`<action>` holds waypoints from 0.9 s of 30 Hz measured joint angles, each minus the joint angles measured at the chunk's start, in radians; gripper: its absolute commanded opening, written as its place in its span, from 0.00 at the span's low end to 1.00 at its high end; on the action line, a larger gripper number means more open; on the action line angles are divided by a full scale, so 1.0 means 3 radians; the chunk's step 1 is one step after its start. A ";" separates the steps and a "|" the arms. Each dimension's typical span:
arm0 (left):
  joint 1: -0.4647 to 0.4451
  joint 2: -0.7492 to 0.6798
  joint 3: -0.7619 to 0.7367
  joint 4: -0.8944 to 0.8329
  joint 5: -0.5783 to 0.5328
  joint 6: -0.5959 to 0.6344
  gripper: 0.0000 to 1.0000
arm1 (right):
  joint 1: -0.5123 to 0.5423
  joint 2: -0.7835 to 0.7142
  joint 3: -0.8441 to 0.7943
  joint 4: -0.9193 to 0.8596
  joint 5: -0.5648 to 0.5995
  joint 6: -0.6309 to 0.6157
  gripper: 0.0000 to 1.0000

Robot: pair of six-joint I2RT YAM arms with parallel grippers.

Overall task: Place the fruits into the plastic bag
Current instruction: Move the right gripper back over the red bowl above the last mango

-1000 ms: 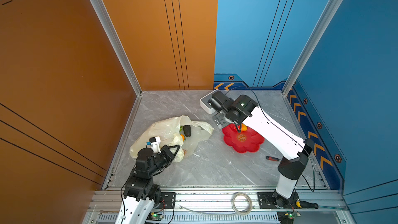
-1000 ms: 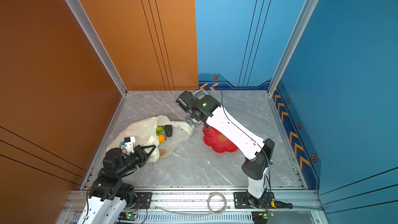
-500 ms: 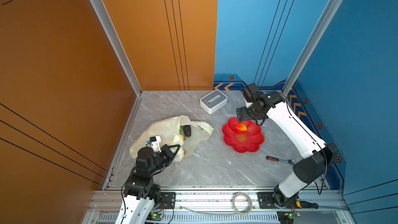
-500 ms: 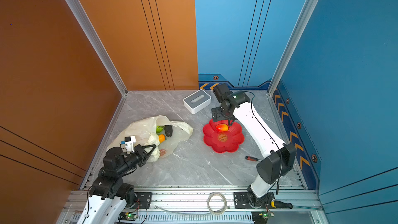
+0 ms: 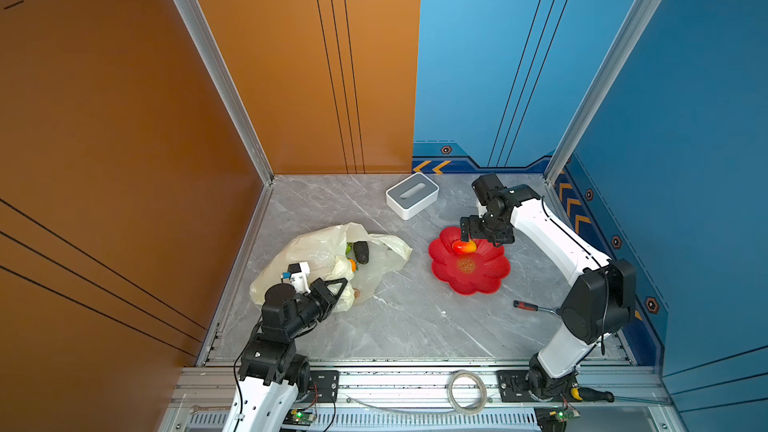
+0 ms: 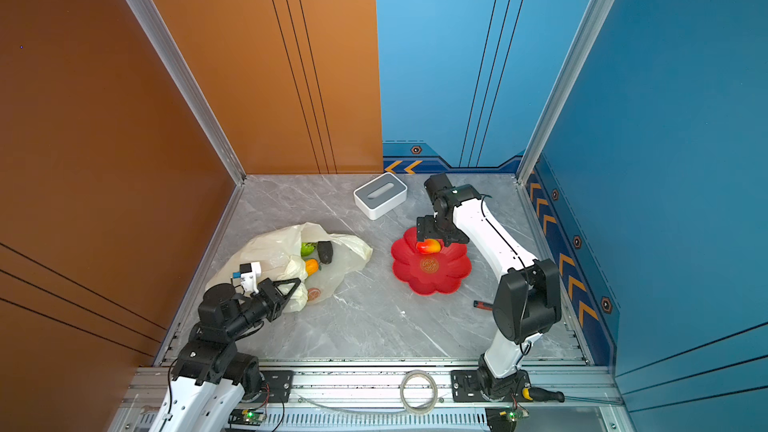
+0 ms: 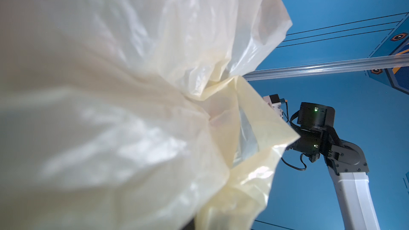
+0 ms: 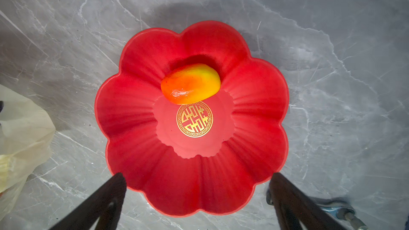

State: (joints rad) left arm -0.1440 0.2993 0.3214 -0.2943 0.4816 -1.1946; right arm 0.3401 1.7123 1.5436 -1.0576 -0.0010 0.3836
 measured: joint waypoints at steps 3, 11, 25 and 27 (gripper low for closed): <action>0.0001 -0.0014 0.0000 -0.0001 0.0001 0.0000 0.00 | -0.0018 0.0086 -0.0033 0.0089 -0.0056 0.0023 1.00; 0.0004 -0.0060 -0.0001 -0.0004 0.0008 0.0000 0.00 | -0.0029 0.0271 -0.0117 0.0262 -0.0114 0.0036 1.00; 0.0006 -0.0093 -0.0003 -0.0006 0.0008 0.0000 0.00 | -0.0043 0.0659 -0.0121 0.0488 -0.0165 0.0036 1.00; 0.0006 -0.0099 -0.0003 -0.0008 0.0008 0.0000 0.00 | -0.0043 0.0698 -0.0121 0.0512 -0.0165 0.0036 1.00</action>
State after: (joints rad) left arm -0.1421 0.2695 0.3206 -0.2966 0.4839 -1.1946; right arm 0.3271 1.9217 1.5074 -0.9039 -0.0505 0.3943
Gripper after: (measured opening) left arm 0.045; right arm 0.995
